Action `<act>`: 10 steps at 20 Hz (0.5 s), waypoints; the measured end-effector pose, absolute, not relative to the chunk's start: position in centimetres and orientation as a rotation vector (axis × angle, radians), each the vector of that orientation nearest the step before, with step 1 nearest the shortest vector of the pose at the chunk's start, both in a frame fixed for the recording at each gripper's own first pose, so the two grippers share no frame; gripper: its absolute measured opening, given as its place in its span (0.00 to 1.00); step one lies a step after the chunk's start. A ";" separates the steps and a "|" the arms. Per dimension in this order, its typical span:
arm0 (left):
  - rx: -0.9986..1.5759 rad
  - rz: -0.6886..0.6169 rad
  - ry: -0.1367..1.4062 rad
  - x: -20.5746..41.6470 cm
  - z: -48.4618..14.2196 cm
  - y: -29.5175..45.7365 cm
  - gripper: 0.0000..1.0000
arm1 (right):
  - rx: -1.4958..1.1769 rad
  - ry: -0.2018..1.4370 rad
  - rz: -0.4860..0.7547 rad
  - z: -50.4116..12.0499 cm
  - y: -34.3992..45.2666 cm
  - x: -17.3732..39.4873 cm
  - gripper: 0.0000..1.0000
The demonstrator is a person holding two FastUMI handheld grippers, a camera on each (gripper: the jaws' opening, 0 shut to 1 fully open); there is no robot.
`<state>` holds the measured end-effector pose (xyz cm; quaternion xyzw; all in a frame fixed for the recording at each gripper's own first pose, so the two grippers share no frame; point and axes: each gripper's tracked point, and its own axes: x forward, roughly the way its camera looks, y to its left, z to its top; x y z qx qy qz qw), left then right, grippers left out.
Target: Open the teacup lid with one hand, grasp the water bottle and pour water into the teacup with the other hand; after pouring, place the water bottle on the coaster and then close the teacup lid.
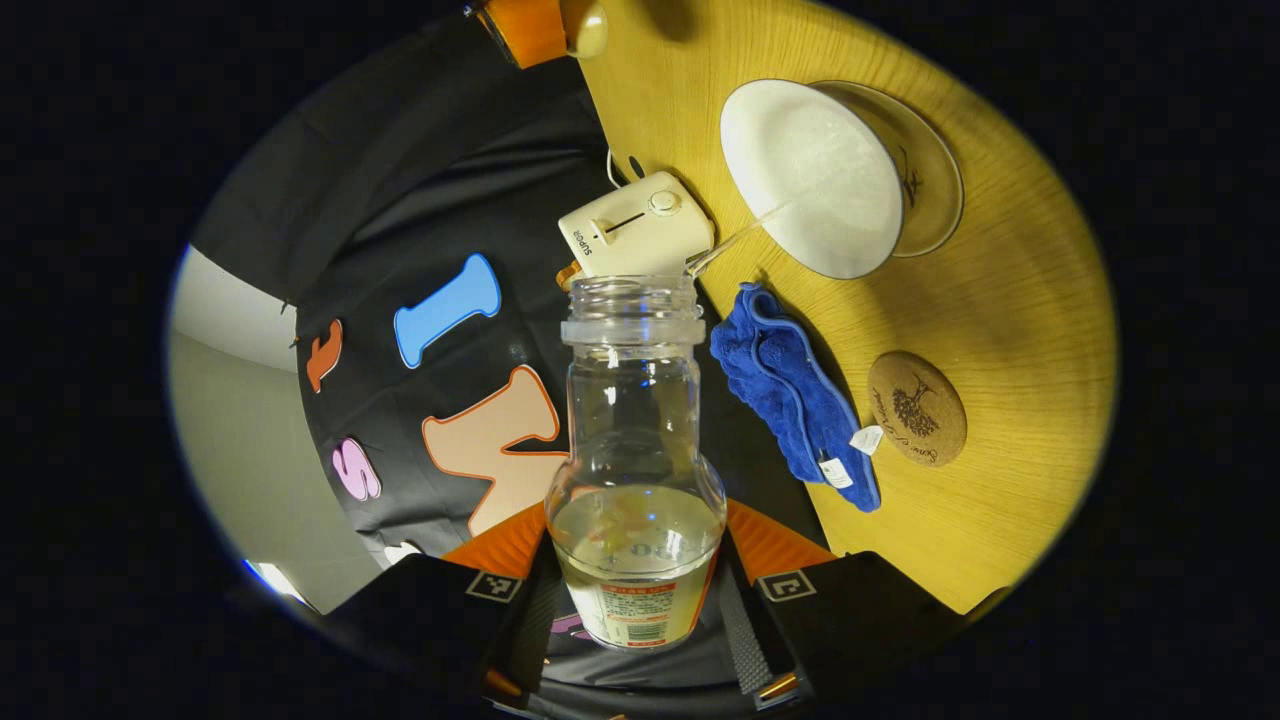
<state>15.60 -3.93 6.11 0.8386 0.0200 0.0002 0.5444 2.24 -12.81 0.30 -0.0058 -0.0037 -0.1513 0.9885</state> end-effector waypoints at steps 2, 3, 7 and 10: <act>1.880 -0.017 0.060 15.6 5.0 -3.5 0.70 | -0.011 -0.007 -0.304 0.4 -12.8 2.2 0.32; 1.821 -0.029 0.063 15.6 4.3 -3.5 0.70 | -0.011 -0.007 -0.304 0.3 -12.8 2.2 0.32; 1.509 -0.064 0.087 15.2 2.3 -3.2 0.69 | -0.012 -0.007 -0.303 0.3 -12.8 2.2 0.32; 1.272 -0.070 0.096 15.0 1.9 -2.7 0.69 | -0.012 -0.007 -0.303 0.4 -12.8 2.2 0.31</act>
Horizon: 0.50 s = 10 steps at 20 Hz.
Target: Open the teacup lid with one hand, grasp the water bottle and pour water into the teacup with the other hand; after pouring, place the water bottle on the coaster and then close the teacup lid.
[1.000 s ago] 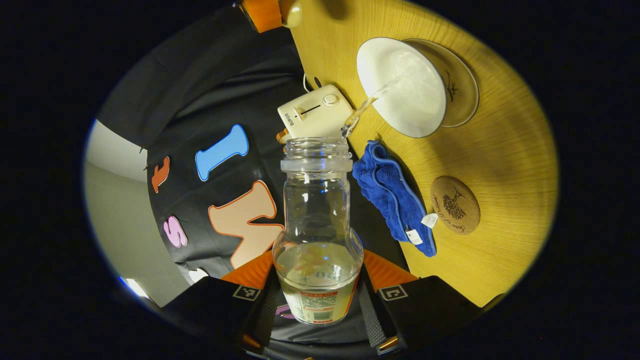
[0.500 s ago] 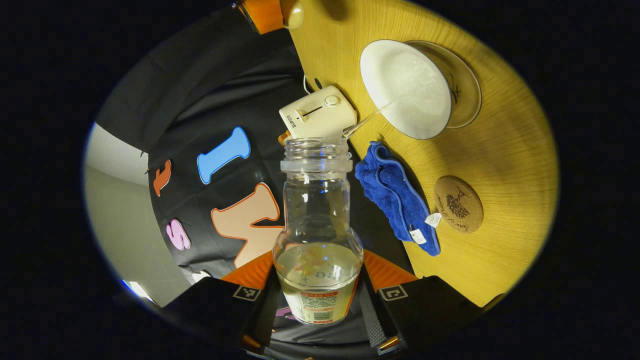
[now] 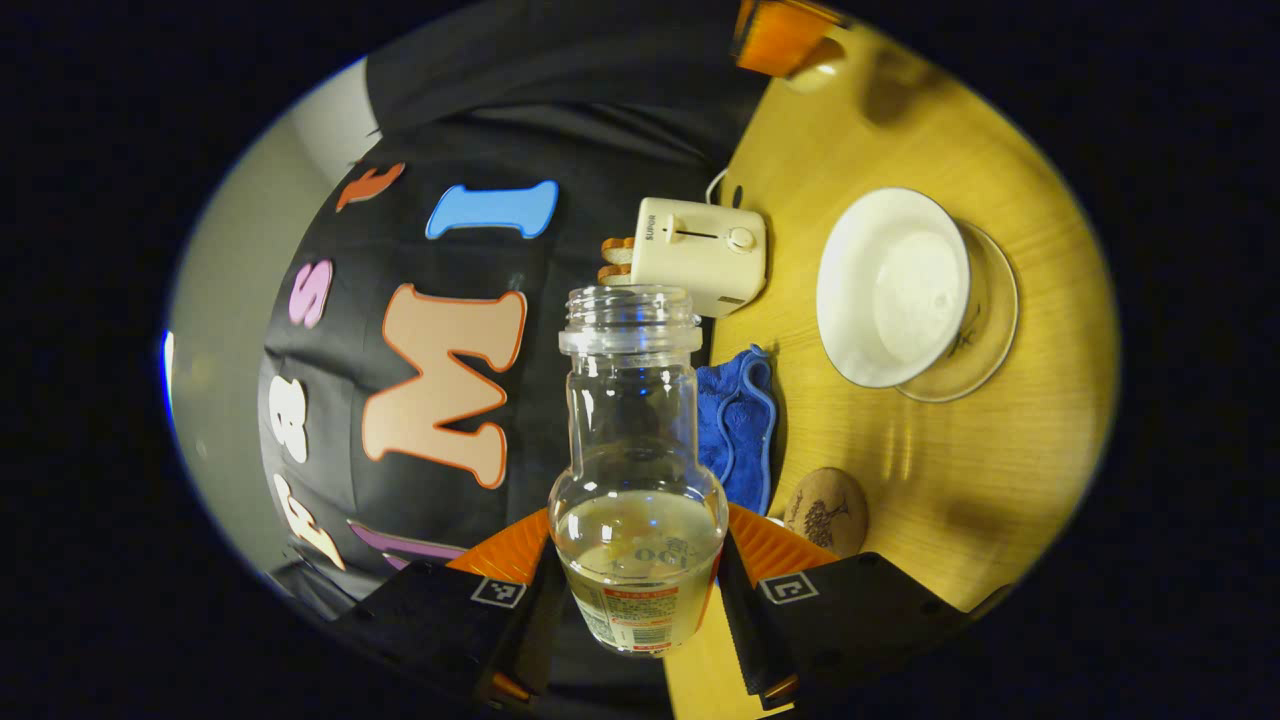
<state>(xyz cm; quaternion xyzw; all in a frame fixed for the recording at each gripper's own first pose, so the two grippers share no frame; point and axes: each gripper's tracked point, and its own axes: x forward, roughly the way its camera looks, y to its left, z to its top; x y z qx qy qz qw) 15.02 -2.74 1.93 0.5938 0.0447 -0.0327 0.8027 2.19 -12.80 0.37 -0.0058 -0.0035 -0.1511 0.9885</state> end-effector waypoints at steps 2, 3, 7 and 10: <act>1.129 -0.059 0.096 15.5 2.2 -2.2 0.69 | -0.011 -0.007 -0.306 0.3 -12.8 2.2 0.31; 1.056 -0.047 0.096 15.8 2.4 -1.9 0.69 | -0.011 -0.007 -0.308 0.3 -12.9 2.2 0.32; 0.765 0.015 -0.004 16.8 4.9 -0.6 0.69 | -0.011 -0.006 -0.310 0.3 -12.9 2.1 0.31; 0.560 0.046 -0.055 17.9 5.6 -0.3 0.68 | -0.012 -0.007 -0.313 0.4 -12.9 2.1 0.31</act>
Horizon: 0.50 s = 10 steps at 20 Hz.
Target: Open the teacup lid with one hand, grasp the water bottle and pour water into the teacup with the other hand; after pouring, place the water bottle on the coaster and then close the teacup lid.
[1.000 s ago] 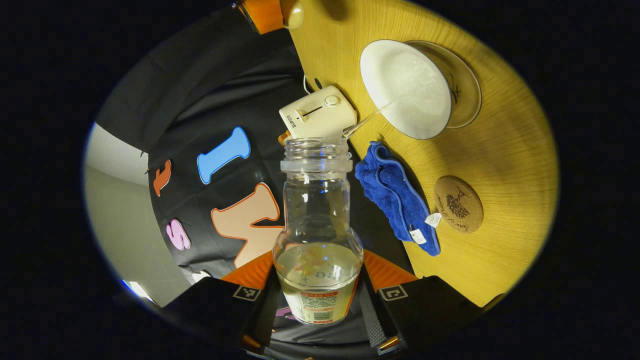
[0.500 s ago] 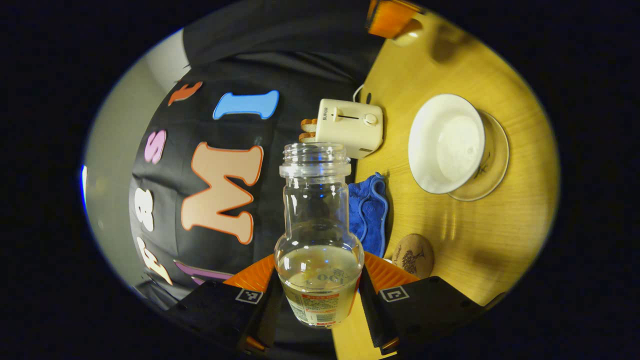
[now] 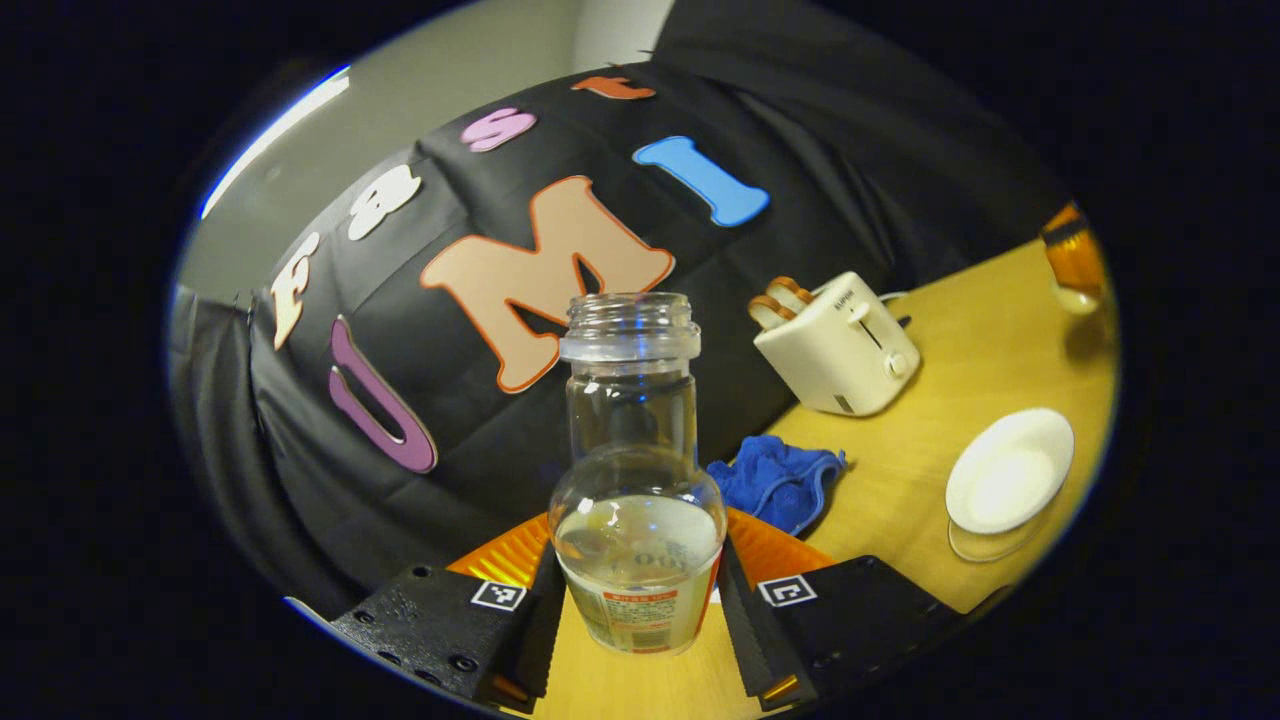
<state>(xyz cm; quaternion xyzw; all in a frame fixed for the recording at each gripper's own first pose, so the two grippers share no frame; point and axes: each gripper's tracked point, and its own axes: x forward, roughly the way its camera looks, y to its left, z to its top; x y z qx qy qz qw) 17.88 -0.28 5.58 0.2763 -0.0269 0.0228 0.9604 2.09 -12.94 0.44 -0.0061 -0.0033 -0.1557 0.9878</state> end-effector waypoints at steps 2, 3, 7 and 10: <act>0.452 0.048 -0.081 19.0 5.9 -0.4 0.68 | -0.013 -0.007 -0.316 0.4 -13.0 2.1 0.32; 0.400 0.041 -0.080 19.6 5.4 -0.7 0.68 | -0.013 -0.006 -0.317 0.4 -13.0 2.2 0.32; 0.220 0.011 -0.081 21.1 4.4 -1.7 0.68 | -0.013 -0.007 -0.328 0.4 -13.2 2.1 0.32; 0.142 -0.029 -0.016 21.8 2.0 -2.6 0.68 | -0.014 -0.007 -0.328 0.4 -13.1 2.1 0.31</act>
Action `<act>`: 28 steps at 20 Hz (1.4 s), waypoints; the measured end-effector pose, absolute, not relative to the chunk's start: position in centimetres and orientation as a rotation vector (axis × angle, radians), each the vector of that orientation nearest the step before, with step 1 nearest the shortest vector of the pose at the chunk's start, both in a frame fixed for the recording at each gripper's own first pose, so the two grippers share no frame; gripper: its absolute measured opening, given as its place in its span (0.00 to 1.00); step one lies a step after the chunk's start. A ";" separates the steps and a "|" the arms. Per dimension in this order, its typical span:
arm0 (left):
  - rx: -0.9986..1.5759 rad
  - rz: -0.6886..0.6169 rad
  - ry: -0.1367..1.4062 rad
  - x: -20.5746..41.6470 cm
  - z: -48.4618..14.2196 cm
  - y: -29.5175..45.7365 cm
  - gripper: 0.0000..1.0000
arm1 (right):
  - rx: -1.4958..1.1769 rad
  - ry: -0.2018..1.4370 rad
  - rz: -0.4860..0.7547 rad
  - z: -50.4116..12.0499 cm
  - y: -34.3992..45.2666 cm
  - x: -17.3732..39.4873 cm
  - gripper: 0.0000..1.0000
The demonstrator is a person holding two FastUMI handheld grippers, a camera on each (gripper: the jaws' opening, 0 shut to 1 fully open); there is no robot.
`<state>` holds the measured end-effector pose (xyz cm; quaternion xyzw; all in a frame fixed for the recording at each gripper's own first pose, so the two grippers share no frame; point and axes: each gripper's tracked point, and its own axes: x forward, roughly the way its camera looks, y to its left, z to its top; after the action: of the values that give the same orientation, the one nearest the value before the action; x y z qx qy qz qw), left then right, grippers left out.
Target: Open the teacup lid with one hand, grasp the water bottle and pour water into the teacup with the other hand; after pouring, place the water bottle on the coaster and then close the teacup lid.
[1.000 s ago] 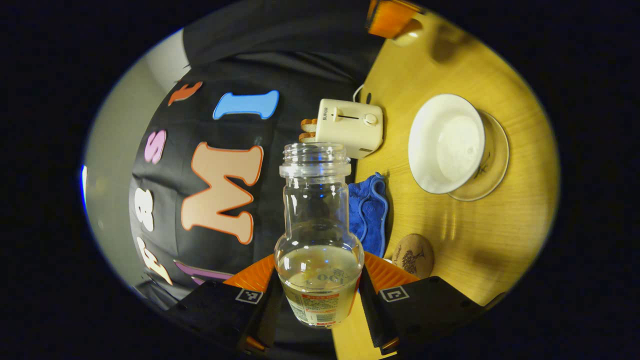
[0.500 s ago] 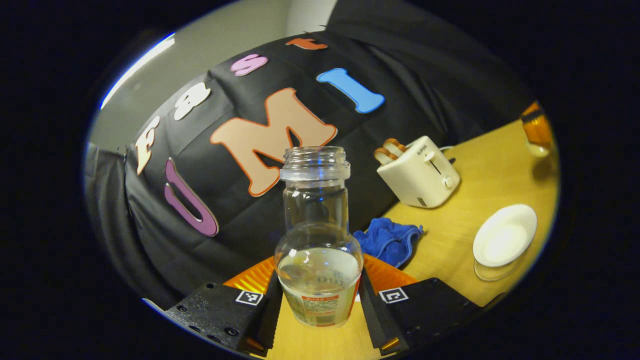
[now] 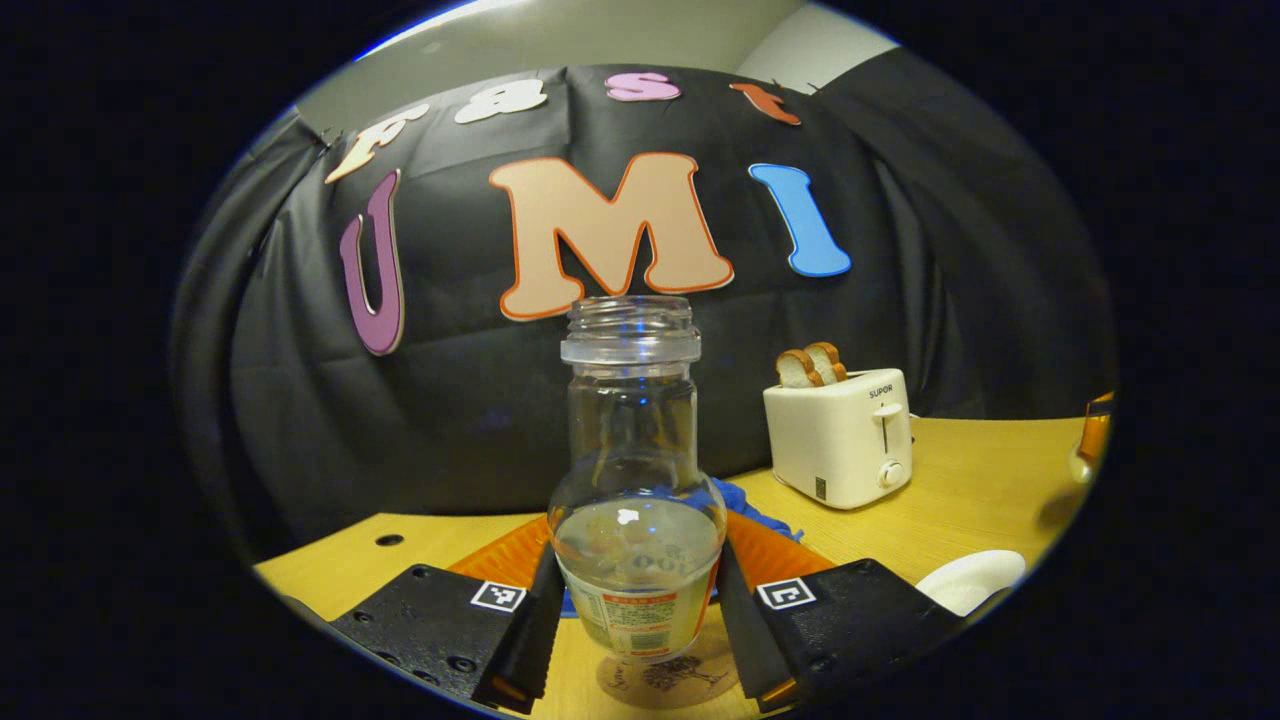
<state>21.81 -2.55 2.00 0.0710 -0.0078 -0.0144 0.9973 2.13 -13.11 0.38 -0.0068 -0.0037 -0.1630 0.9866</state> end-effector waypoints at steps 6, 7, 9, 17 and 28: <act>0.131 -0.058 0.064 21.8 -0.9 -2.3 0.68 | -0.014 -0.007 -0.328 0.4 -13.1 2.1 0.32; 0.132 -0.060 0.078 21.8 -1.2 -2.3 0.69 | -0.014 -0.007 -0.328 0.4 -13.1 2.2 0.32; 0.123 -0.062 0.094 21.5 -1.5 -2.3 0.69 | -0.014 -0.007 -0.328 0.4 -13.1 2.1 0.32; 0.070 -0.053 0.086 20.9 -1.5 -1.8 0.70 | -0.014 -0.007 -0.325 0.3 -13.0 2.3 0.31; 0.045 -0.060 0.070 20.8 -1.2 -1.7 0.74 | -0.014 -0.007 -0.325 0.3 -13.0 2.3 0.31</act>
<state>20.85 -1.75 -1.22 0.0223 0.0348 -0.0301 0.9987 2.28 -13.00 0.35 -0.0070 -0.0036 -0.1618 0.9868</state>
